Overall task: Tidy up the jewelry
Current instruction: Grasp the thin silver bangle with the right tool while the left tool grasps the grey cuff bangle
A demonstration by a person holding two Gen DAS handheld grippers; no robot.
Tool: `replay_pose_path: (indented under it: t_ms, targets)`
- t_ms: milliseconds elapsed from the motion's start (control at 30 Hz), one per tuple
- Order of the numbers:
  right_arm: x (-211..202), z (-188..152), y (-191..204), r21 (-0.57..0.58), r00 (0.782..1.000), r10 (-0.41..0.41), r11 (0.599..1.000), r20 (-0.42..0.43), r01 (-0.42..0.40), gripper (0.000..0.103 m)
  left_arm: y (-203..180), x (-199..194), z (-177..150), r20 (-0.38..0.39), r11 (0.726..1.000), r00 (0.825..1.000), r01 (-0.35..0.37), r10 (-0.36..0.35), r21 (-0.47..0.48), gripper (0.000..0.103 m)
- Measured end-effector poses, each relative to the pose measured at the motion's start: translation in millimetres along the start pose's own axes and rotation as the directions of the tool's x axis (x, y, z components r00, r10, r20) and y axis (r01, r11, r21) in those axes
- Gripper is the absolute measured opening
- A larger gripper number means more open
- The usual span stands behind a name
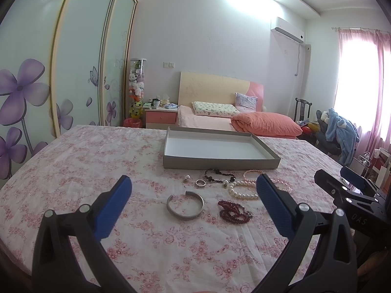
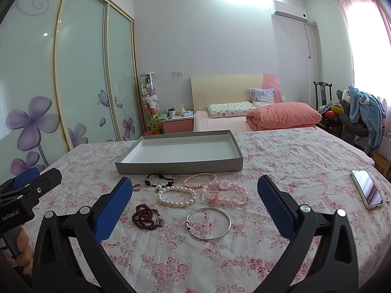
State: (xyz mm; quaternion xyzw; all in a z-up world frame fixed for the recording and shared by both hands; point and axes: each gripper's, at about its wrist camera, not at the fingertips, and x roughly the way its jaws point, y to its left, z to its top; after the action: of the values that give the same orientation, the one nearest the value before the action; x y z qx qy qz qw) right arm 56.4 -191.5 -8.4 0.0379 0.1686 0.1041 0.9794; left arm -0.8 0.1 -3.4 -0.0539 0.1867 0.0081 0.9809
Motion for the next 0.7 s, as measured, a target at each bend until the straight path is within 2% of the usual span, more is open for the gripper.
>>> replay_pose_path:
  t_ms: [200, 400, 567, 700]
  targets:
    - [8, -2, -3, 0.019, 0.999, -0.003, 1.0, -0.043, 0.004, 0.101, -3, 14, -6, -0.036, 1.0, 0.999, 0.007, -0.007, -0.001, 0.099]
    - [31, -14, -12, 0.04, 0.988, -0.011, 0.999, -0.152, 0.017, 0.101, 2, 34, -10, -0.13, 1.0, 0.991, 0.009, -0.01, -0.01, 0.099]
    - [53, -25, -18, 0.062, 0.961, -0.008, 0.998, -0.277, 0.026, 0.101, 13, 59, -17, -0.234, 0.998, 0.971, 0.026, -0.038, -0.054, 0.099]
    - [72, -34, -21, 0.053, 0.925, -0.021, 0.998, -0.38, 0.044, 0.101, 19, 80, -20, -0.31, 0.996, 0.949, 0.041, -0.063, -0.076, 0.099]
